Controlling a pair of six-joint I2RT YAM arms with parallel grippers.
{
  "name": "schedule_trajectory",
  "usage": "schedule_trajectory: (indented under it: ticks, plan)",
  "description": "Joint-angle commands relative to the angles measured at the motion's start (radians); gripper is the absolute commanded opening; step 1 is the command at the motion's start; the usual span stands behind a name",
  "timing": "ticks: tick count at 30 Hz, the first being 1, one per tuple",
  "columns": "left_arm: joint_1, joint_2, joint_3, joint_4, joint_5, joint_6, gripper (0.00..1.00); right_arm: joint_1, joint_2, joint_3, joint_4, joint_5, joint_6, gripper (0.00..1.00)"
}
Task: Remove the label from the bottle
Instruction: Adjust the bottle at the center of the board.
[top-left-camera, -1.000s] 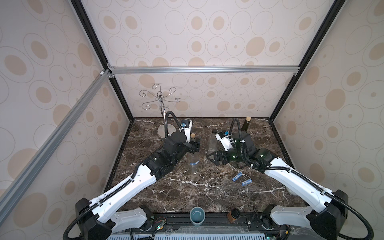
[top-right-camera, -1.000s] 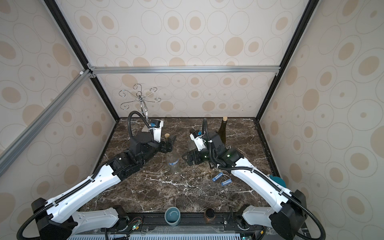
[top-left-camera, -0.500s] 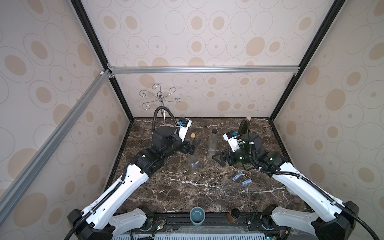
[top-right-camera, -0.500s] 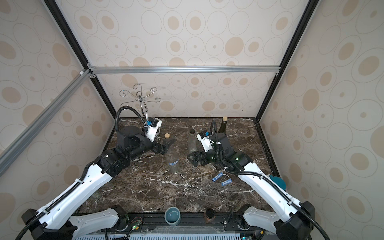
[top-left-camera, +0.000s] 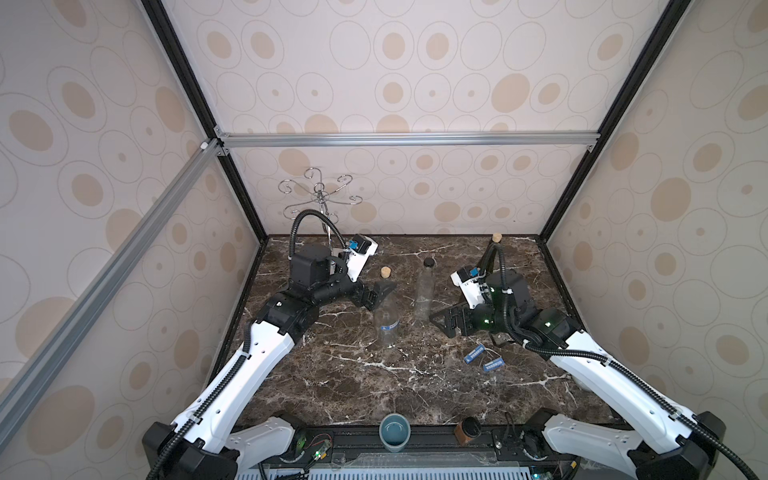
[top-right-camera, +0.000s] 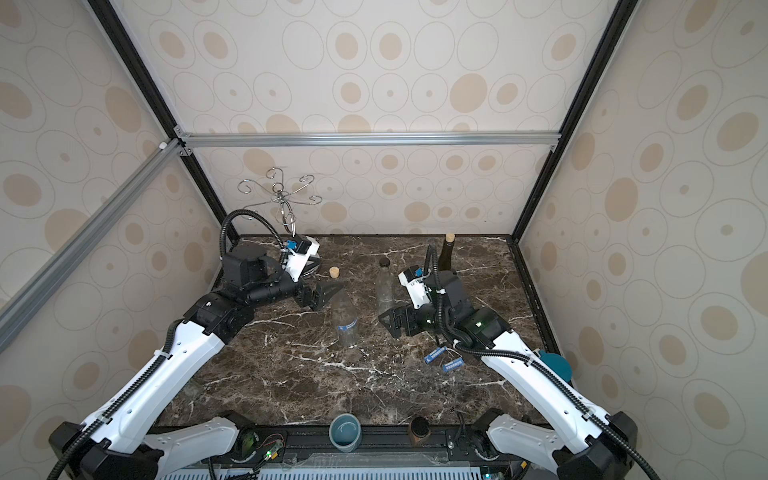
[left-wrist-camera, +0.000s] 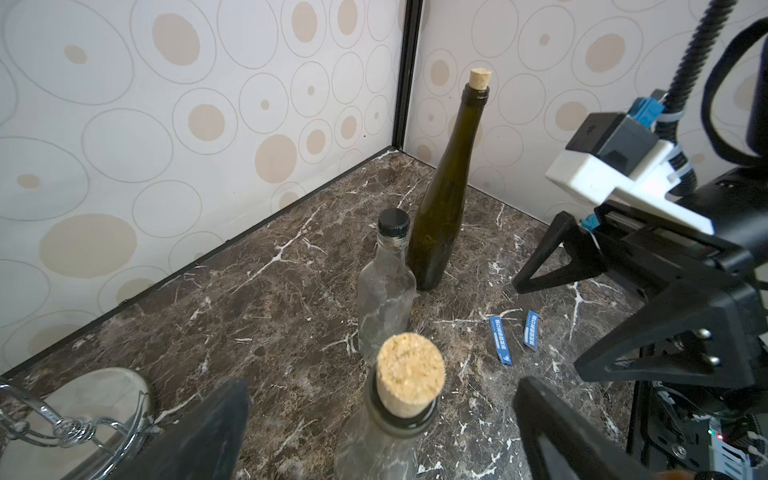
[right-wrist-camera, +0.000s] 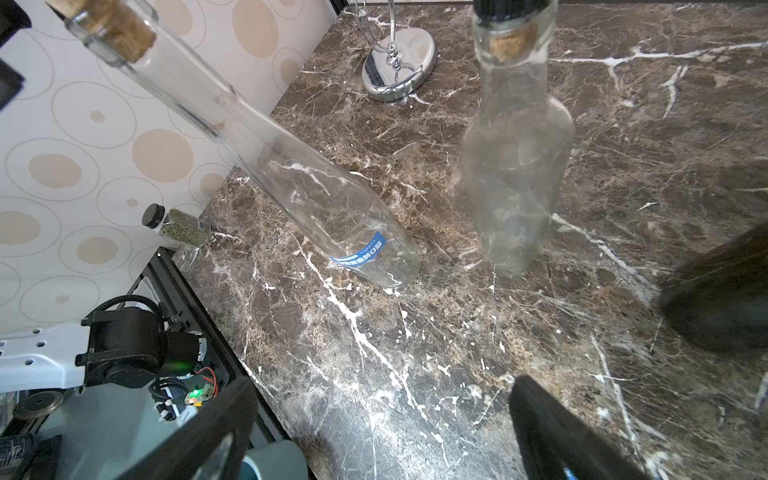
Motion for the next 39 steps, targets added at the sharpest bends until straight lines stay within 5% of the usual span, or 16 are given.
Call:
schedule_trajectory:
  ticks: [1, 12, 26, 39]
  plan:
    - [0.026, 0.026, -0.008, 0.064, 0.12, 0.027, 0.98, -0.004, -0.006, -0.013, 0.002, 0.008, 0.002, 0.97]
    - [0.046, 0.102, -0.03, 0.151, 0.196, 0.018, 0.85, -0.006, 0.01, -0.024, 0.017, 0.012, -0.007, 0.96]
    - [0.049, 0.117, -0.052, 0.218, 0.196, 0.005, 0.43, -0.01, 0.032, -0.025, 0.028, 0.007, -0.015, 0.95]
    - [0.049, 0.08, 0.003, 0.189, 0.057, -0.031, 0.19, -0.009, 0.053, 0.014, 0.022, -0.002, -0.033, 0.94]
